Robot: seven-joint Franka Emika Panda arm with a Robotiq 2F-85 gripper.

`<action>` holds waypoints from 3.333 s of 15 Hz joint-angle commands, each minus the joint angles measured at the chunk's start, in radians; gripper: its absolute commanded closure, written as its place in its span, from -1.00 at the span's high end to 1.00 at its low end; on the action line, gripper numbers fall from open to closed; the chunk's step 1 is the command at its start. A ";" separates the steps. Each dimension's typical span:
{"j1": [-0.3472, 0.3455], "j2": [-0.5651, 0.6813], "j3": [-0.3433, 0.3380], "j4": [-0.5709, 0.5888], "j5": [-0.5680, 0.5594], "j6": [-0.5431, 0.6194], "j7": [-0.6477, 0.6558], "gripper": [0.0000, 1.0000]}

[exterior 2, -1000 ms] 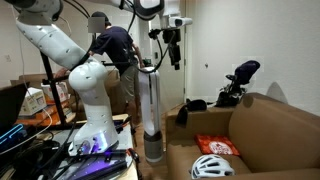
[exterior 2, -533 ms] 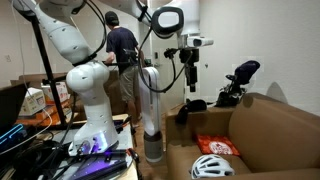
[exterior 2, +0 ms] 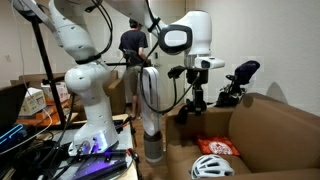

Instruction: Move the silver remote from the arm rest to the top of the fan

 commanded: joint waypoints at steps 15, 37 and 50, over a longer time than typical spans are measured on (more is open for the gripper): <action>-0.059 0.375 -0.116 0.177 0.013 0.169 -0.186 1.00; -0.144 1.065 0.022 0.892 0.094 -0.102 -0.231 1.00; -0.196 1.120 0.090 0.986 0.129 -0.153 -0.332 0.48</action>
